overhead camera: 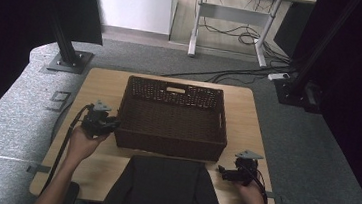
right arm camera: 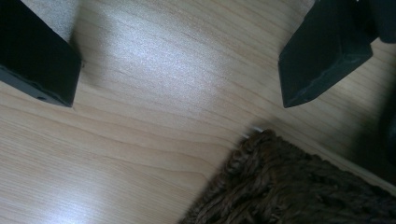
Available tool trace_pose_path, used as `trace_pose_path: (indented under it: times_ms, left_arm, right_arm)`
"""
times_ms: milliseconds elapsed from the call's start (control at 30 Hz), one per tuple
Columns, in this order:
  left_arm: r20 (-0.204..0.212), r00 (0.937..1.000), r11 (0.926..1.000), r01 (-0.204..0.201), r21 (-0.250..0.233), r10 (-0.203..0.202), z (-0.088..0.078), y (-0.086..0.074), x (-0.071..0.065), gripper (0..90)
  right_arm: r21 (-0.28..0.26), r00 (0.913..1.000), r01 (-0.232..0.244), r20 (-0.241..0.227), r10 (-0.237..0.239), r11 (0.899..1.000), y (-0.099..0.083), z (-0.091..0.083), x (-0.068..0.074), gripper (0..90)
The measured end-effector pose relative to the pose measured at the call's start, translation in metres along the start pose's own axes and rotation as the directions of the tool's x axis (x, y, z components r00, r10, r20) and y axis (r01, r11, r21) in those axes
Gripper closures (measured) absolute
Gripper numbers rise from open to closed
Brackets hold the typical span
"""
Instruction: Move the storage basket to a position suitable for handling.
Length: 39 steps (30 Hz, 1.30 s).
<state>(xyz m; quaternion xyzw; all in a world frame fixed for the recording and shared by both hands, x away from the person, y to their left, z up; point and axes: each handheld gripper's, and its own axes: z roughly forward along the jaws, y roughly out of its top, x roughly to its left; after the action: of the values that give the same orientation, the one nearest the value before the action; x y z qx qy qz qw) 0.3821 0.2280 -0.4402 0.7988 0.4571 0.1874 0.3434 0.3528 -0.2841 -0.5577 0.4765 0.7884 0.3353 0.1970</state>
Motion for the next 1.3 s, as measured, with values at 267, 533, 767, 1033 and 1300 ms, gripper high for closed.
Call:
trace_pose_path:
  times_ms: [267,533,767,1033,1300]
  left_arm:
    - [-0.008,0.9999,0.9999,-0.013,-0.01,0.013,-0.009,-0.01,-0.007,70.9]
    - [0.018,0.9998,0.9983,-0.006,-0.057,0.007,-0.012,-0.019,-0.007,70.1]
    - [0.115,0.9933,0.9957,0.021,-0.091,-0.01,-0.02,-0.023,0.009,50.2]
    - [0.081,0.995,0.9882,-0.046,-0.146,0.058,-0.045,-0.048,0.013,16.2]
    - [0.126,0.9915,0.9921,0.048,-0.116,-0.033,-0.02,-0.084,0.031,8.5]
  right_arm:
    - [0.0,1.0,0.001,0.0,-0.001,1.0,0.0,0.0,0.0,0.0]
    - [0.0,1.0,0.0,0.0,0.0,1.0,0.0,0.0,0.0,0.0]
    - [0.0,1.0,0.0,0.0,0.0,1.0,0.0,0.0,0.0,0.0]
    - [0.0,1.0,0.0,0.0,0.0,1.0,0.0,0.0,0.0,0.0]
    - [0.0,1.0,0.0,0.0,0.0,1.0,0.0,0.0,0.0,0.0]
